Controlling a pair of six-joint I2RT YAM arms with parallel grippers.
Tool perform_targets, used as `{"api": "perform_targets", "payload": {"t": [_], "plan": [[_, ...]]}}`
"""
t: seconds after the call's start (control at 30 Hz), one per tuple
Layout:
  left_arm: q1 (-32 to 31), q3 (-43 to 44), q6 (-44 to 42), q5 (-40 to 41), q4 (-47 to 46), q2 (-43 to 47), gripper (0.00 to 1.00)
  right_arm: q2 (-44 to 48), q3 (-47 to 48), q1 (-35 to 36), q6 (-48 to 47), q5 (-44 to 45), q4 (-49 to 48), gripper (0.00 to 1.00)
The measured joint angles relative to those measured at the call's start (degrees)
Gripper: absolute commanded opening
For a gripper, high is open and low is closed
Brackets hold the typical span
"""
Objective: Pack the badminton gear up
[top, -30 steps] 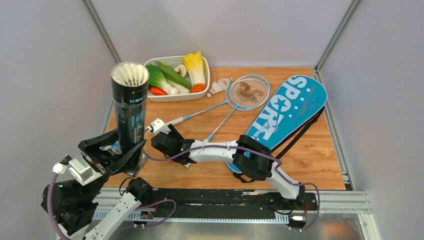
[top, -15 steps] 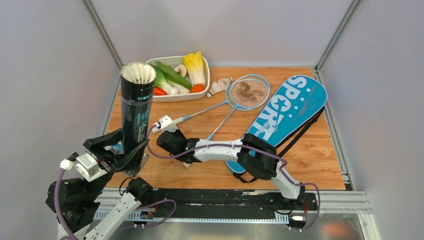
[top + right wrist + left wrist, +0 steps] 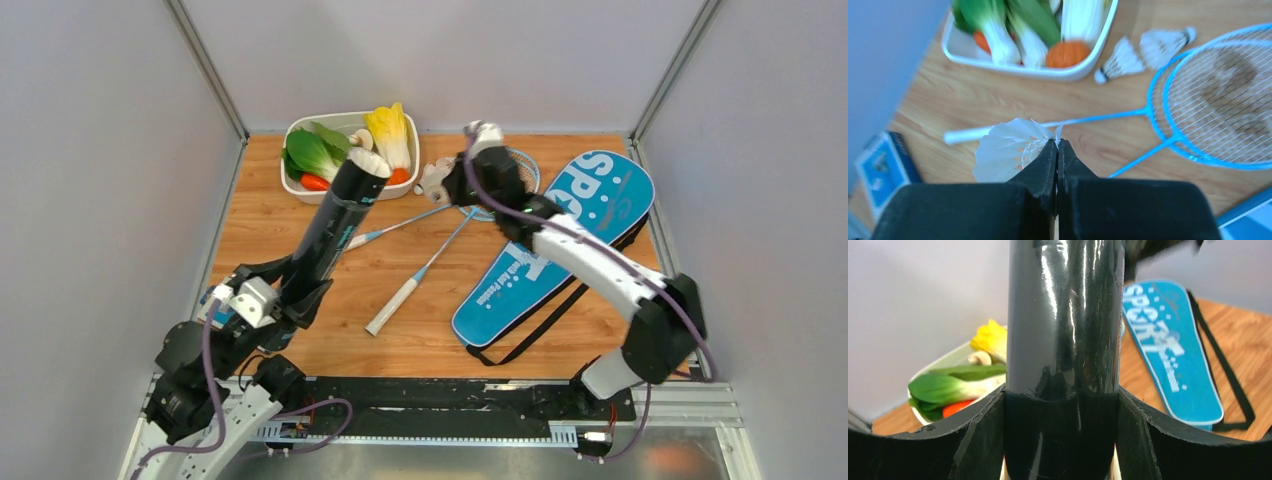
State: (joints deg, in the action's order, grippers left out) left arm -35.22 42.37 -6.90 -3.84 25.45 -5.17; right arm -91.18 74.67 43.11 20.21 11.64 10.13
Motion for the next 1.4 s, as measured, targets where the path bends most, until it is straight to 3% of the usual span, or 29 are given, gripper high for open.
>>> {"api": "perform_targets", "payload": {"t": [0.23, 0.37, 0.57, 0.7, 0.9, 1.13, 1.4], "plan": [[0.00, -5.07, -4.17, -2.60, 3.41, -6.45, 0.29, 19.85, -1.99, -27.61, 3.82, -29.22, -0.96, 0.00], [0.00, -7.06, -7.54, -4.92, 4.00, -10.36, 0.30, 24.22, -1.99, -33.99, 5.92, -45.48, -1.03, 0.00], [0.00, -8.74, -14.08, -8.96, 3.96, -13.53, 0.35, 24.70, -3.89, -35.32, 8.61, -61.48, -0.92, 0.00], [0.00, -9.05, -18.64, -10.27, 4.02, -15.43, 0.37, 26.27, -8.17, -35.39, 11.80, -67.60, -1.95, 0.00], [0.00, -10.29, -20.94, -12.28, 2.64, -15.17, 0.38, 30.95, -19.32, -35.43, 25.09, -75.56, -15.56, 0.00], [0.00, -13.77, -19.65, -15.80, -3.93, -14.64, 0.37, 31.15, -23.74, -35.32, 35.34, -79.65, -28.00, 0.00], [0.00, -13.77, -17.46, -19.17, -8.83, -16.44, 0.36, 30.73, -24.83, -33.86, 39.06, -79.65, -34.51, 0.00]]}}
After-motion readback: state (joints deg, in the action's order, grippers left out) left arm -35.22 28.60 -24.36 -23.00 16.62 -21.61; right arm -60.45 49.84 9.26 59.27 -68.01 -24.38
